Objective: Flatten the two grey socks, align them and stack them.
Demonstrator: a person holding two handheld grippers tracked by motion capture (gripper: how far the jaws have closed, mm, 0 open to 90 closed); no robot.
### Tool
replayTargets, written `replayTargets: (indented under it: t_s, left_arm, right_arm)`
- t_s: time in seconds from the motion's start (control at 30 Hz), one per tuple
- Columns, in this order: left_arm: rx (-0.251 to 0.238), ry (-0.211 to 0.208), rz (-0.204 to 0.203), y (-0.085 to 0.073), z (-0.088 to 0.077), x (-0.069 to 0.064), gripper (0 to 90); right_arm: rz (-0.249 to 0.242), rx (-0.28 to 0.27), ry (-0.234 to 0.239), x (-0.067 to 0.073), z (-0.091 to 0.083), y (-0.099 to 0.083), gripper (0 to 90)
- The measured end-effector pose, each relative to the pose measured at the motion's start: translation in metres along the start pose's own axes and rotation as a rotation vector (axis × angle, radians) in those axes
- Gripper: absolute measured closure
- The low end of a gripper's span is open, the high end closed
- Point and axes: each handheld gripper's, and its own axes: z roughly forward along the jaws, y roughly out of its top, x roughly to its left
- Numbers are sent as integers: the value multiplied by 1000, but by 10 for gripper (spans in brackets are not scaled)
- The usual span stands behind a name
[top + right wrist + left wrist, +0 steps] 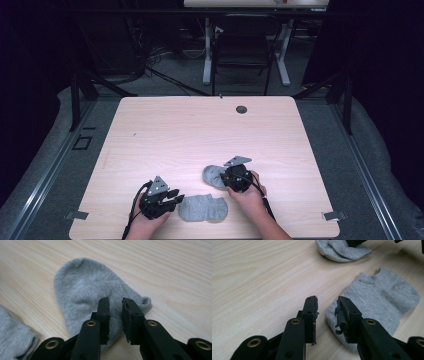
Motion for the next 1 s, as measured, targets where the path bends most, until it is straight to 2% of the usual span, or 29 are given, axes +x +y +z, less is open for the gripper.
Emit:
replayTargets:
  t_s: [0.03,0.07,0.13,0.17,0.53,0.63,0.7,0.8,0.87,0.9,1.0]
  left_arm:
    - [0,-1,-2,0,0,0,690]
    - [2,1,7,0,0,2,690]
    - [2,2,2,1,0,2,690]
    - [0,3,1,1,0,2,690]
    - [-8,14,-13,1,0,7,689]
    - [-9,15,-16,1,-1,9,689]
    - [-11,16,-17,1,-1,9,689]
    - [-13,20,-11,1,-2,10,687]
    - [-15,22,-14,1,-2,10,686]
    - [-16,24,-15,1,-2,10,686]
    - [-15,23,-17,1,-2,11,686]
  right_arm:
    - [-10,-5,12,1,1,0,775]
    - [-47,-10,29,2,2,1,780]
    - [-60,-14,45,3,3,1,781]
    - [-84,-11,71,4,5,2,784]
    - [-165,-2,164,20,15,13,791]
    - [-178,5,172,22,16,14,788]
    - [-177,5,171,22,16,15,784]
    - [-150,0,161,22,13,16,759]
    - [-113,-18,156,23,10,19,743]
    - [-71,-34,167,25,8,22,717]
    - [-53,-33,166,30,7,24,692]
